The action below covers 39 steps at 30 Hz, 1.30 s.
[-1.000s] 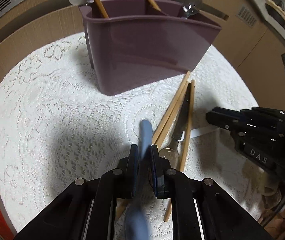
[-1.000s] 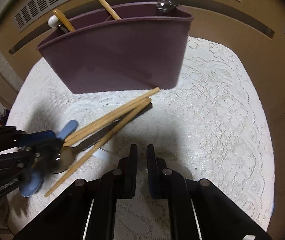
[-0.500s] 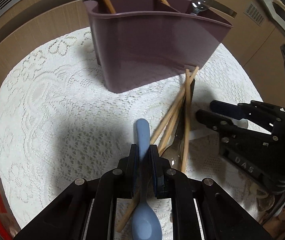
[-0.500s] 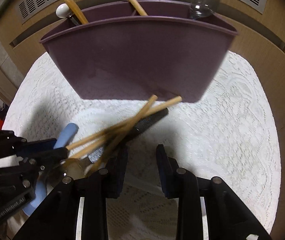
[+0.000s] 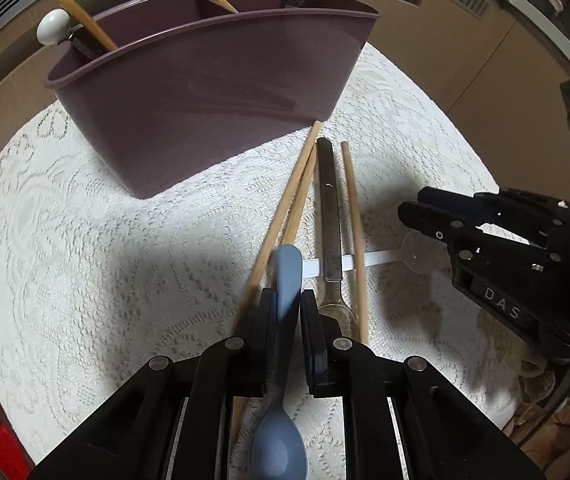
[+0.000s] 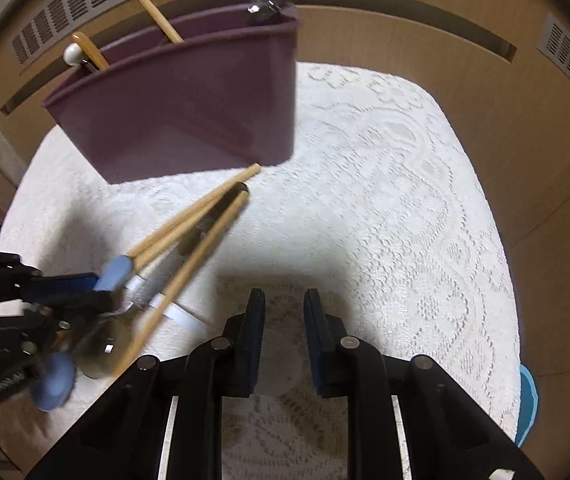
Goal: Organize utensils
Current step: 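Hold the blue spoon in the left tool while the right tool moves over the white spoon and chopsticks, then close the right tool on the lone wooden chopstick while the left tool holds the blue spoon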
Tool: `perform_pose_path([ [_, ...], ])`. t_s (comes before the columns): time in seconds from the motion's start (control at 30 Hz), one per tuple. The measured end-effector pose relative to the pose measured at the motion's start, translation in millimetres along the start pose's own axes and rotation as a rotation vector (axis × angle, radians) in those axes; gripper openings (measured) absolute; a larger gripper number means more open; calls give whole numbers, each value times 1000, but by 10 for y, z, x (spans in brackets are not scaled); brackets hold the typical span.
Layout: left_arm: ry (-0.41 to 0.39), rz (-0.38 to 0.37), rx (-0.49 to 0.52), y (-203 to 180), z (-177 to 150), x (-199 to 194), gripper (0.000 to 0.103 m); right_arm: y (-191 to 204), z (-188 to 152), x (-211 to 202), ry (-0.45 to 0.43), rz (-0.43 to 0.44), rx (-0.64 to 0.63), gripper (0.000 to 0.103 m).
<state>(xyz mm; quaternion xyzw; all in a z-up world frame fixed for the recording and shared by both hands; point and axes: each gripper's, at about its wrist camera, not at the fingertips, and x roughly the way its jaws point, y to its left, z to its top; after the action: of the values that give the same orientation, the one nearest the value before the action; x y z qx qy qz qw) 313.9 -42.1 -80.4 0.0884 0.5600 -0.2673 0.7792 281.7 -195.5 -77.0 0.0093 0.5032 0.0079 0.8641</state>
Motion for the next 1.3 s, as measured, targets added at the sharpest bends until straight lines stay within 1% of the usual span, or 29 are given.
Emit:
perform_pose_path([
  [0.1,5,3,5,-6,-9,3,13,32,34,-49,-10,1,-14,20],
  [0.23,4,4,17,-29,7,18,13,123,-14,-31,-2,2,-12,20],
  [0.3,4,3,19,-23,7,14,13,148,71,30,-5,9,-12,20],
  [0.4,-1,2,20,-8,-8,-8,13,224,110,22,-4,29,-11,20],
  [0.5,-12,-2,17,24,-51,-70,13,316,166,45,2,38,-10,22],
  [0.53,-14,-4,16,42,-64,-92,13,331,186,67,7,42,-10,24],
  [0.7,-17,-14,10,97,-98,-125,13,507,232,206,34,24,-32,26],
  [0.83,-16,-21,3,121,-116,-115,13,531,225,221,32,15,-55,26],
  [0.97,-12,-26,-1,133,-141,-123,13,452,126,201,42,-12,-87,25],
  [1.07,-9,-23,0,131,-142,-118,13,235,57,200,54,-55,-54,22],
  [1.17,-6,-23,6,90,-122,-102,13,54,33,137,49,-89,-20,22],
  [1.23,-6,-26,9,49,-114,-86,13,23,28,89,42,-84,-11,22],
  [1.3,-5,-27,11,11,-101,-69,13,52,35,59,41,-47,-5,22],
])
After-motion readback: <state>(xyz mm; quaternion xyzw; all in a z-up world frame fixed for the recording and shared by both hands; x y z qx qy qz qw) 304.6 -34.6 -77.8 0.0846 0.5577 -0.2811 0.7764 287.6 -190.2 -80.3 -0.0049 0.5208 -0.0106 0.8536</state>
